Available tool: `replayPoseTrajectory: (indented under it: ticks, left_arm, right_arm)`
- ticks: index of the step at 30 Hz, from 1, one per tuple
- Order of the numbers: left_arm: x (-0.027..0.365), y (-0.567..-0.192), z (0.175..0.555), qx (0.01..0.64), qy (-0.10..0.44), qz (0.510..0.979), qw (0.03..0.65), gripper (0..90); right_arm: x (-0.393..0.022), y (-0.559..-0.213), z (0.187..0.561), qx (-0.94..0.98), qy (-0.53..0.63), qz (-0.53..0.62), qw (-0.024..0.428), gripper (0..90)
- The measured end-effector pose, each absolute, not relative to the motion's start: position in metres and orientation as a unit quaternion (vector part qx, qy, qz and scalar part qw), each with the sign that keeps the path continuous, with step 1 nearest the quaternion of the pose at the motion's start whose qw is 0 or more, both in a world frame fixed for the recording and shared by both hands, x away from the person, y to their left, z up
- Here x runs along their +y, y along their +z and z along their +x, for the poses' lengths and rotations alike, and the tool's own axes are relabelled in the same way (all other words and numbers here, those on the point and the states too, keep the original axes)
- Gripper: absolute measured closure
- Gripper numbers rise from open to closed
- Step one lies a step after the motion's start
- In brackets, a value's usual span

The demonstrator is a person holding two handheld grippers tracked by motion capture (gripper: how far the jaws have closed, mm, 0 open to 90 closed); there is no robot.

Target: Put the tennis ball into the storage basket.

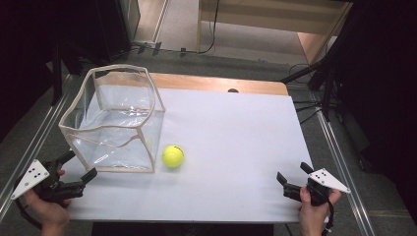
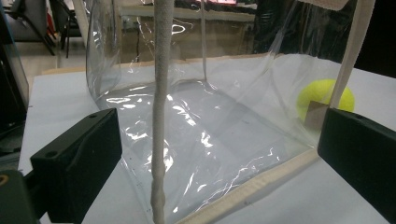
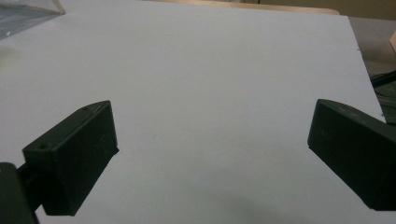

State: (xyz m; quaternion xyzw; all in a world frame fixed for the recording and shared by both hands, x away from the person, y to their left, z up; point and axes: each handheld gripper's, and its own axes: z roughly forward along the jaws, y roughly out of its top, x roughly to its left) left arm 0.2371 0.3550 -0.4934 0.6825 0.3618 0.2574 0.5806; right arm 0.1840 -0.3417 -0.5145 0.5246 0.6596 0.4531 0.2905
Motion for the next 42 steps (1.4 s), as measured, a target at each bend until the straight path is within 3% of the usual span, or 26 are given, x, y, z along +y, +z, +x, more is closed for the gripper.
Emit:
replayPoseTrajectory:
  ticks: [10, 24, 42]
  left_arm:
    - [0.356, -0.493, 0.237, 0.359, 0.258, 0.682, 0.583, 0.1]
    - [0.355, -0.493, 0.236, 0.355, 0.259, 0.687, 0.579, 0.1]
    - [0.354, -0.493, 0.236, 0.356, 0.258, 0.687, 0.579, 0.1]
  right_arm:
    - [-0.327, -0.502, 0.195, 0.682, 0.452, 0.503, 0.280, 0.4]
    - [-0.277, -0.475, 0.227, 0.732, 0.461, 0.437, 0.247, 0.4]
    - [-0.243, -0.465, 0.245, 0.753, 0.470, 0.403, 0.221, 0.3]
